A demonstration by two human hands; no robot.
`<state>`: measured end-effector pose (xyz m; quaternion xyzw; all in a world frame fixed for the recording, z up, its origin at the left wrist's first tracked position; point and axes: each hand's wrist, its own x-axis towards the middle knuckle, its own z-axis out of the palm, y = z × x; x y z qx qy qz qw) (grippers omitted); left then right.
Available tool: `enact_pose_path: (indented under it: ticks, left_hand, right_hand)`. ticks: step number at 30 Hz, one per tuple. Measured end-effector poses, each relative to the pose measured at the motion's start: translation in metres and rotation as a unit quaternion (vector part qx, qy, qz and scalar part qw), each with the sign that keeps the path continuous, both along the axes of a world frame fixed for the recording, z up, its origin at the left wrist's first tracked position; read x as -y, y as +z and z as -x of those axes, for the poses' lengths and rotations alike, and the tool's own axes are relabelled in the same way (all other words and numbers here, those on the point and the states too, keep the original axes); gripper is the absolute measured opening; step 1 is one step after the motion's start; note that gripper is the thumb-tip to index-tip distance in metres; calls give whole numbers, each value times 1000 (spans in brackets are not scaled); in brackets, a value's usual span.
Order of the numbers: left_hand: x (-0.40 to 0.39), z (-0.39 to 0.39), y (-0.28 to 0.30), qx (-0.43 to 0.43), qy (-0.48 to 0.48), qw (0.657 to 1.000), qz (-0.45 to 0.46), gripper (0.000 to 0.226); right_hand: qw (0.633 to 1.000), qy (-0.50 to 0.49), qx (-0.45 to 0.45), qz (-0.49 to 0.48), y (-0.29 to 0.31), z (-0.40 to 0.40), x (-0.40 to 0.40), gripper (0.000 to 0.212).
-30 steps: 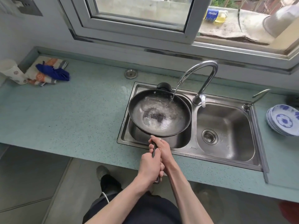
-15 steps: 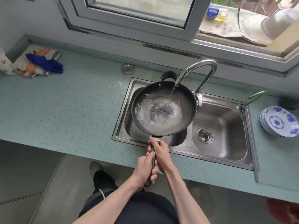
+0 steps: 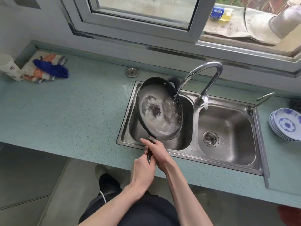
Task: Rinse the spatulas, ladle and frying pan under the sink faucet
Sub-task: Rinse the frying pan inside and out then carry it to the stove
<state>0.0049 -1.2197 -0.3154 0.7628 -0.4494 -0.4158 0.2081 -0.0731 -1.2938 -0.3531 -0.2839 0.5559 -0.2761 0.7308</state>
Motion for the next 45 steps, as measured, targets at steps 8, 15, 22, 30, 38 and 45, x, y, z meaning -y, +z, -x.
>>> enact_pose_path:
  ticks: [8,15,22,30,38,45]
  left_hand:
    - [6,-7,15,122,-47,991,41,35]
    - [5,-13,16,123,-18,991,50,27]
    - [8,-17,22,14,48,999,19,20]
    - [12,-23,27,-57,69,994,-64,14]
    - [5,-26,27,-22,83,996,-19,18]
    - [0,-27,25,-4,99,994,36,17]
  right_hand:
    - [999,-27,29,-7,3,-15,10,30]
    - [990,-53,132,-2,0,-30,13,36]
    - [972,-72,223,15,1,-39,14,25]
    - [976,6,214,26,7,-33,14,32]
    - [998,32,12,49,26,-44,15,30]
    - [991,83,38,96,37,-44,15,20]
